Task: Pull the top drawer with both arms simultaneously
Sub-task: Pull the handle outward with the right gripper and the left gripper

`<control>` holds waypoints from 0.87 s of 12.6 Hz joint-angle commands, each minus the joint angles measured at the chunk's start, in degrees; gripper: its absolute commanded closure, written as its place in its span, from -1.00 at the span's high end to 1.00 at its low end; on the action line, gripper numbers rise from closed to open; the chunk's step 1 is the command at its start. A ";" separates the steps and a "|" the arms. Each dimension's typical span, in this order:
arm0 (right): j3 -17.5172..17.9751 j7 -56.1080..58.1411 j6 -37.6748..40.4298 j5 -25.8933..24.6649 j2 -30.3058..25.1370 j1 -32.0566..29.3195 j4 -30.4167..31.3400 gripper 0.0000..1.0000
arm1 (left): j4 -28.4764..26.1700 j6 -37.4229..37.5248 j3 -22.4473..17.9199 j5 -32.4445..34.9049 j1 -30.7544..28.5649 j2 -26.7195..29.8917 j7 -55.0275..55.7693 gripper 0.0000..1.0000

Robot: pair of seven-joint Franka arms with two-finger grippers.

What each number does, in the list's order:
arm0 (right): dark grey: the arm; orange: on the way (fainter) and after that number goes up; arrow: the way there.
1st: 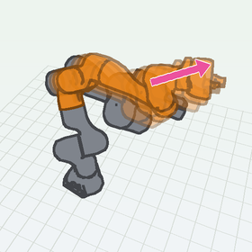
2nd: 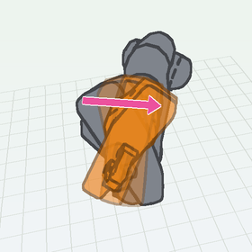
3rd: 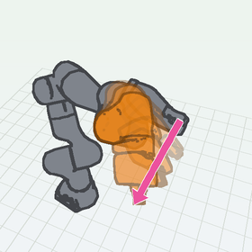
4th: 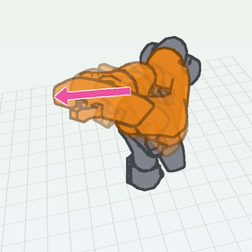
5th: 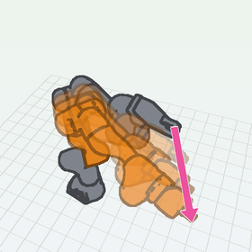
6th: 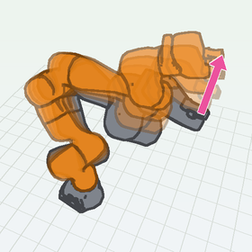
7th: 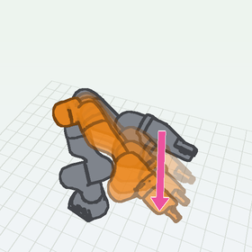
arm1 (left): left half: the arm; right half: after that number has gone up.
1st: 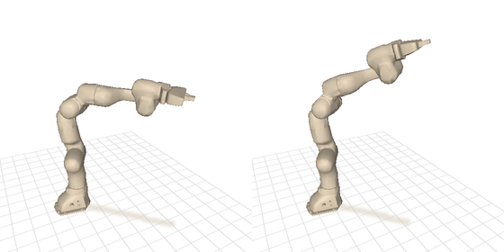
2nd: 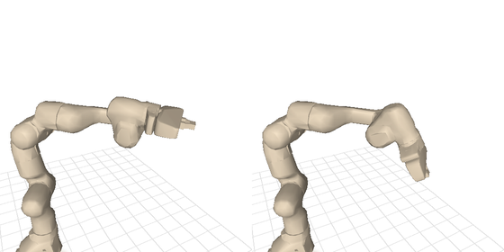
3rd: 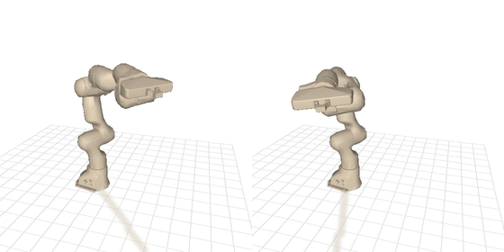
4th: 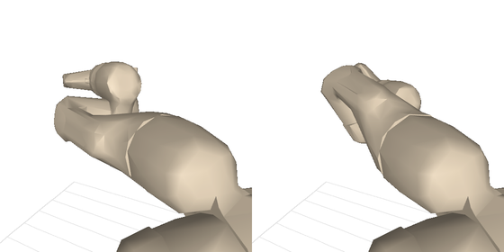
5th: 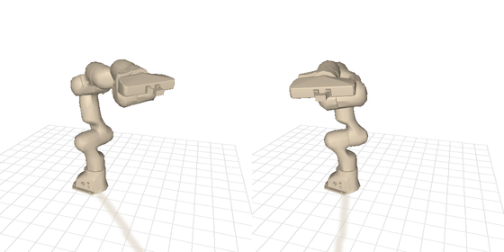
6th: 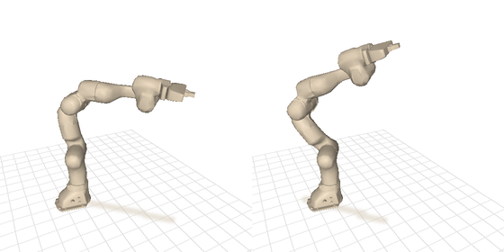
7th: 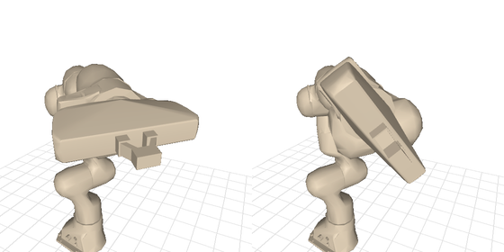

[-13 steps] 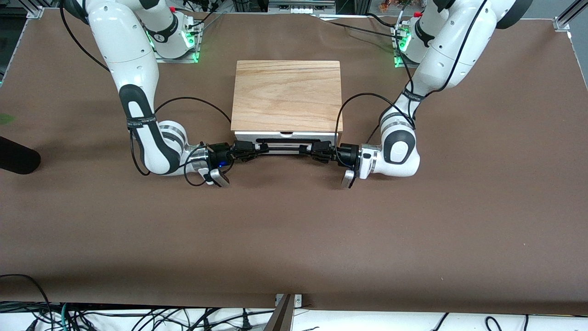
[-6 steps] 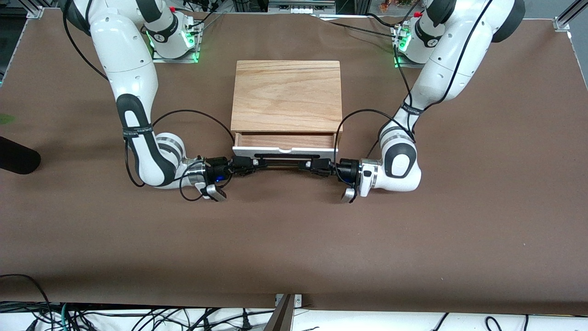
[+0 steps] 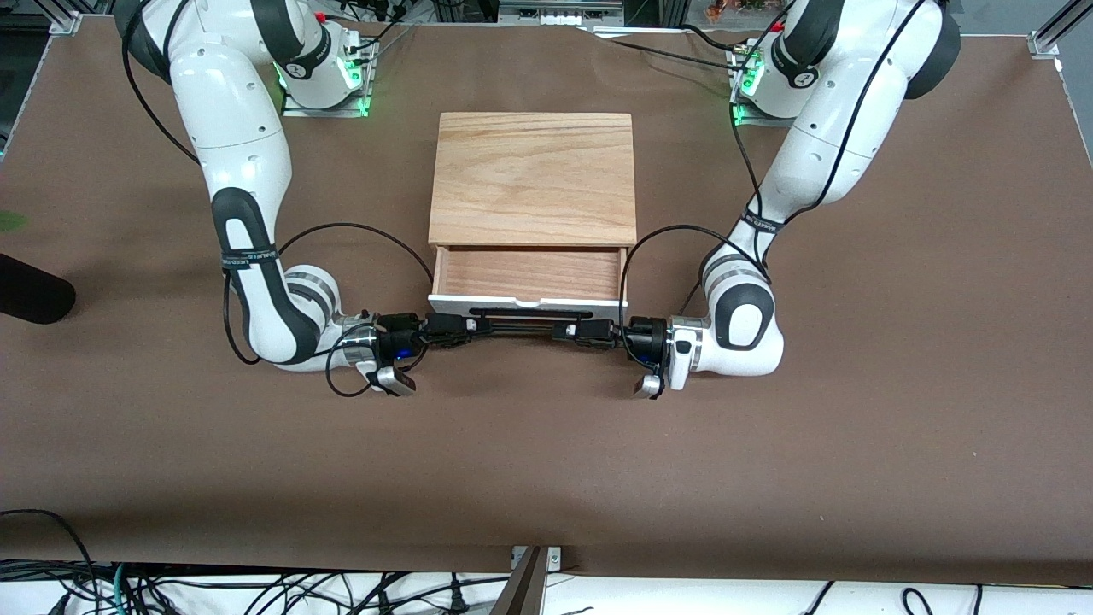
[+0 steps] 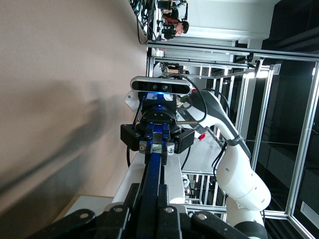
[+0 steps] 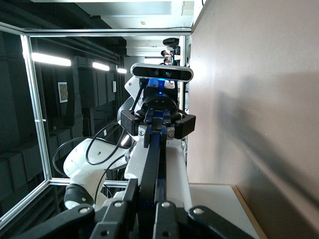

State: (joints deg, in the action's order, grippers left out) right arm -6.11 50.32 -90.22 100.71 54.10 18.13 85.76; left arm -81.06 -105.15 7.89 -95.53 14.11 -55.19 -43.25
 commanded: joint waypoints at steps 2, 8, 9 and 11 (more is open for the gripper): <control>-0.48 -3.47 -7.59 2.12 5.39 -3.54 -8.93 -0.90 | 6.00 1.00 1.95 -2.65 -0.05 0.26 4.23 -1.00; -0.48 -8.91 -10.94 2.12 7.85 -4.68 -14.99 -0.92 | 4.68 1.08 1.86 -2.29 -0.57 -0.09 3.09 1.00; -0.48 -9.18 -10.94 2.12 8.38 -4.95 -15.96 -0.92 | 4.33 1.08 1.86 -2.29 -0.75 -0.09 3.18 1.00; -0.48 -9.18 -10.85 2.04 8.39 -5.12 -16.06 -0.57 | 4.24 1.08 1.78 -2.21 -0.75 -0.09 3.09 1.00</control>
State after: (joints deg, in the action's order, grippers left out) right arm -5.66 44.58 -95.20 101.05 59.34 16.88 75.29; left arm -75.46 -107.93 8.43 -97.32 13.72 -56.76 -41.31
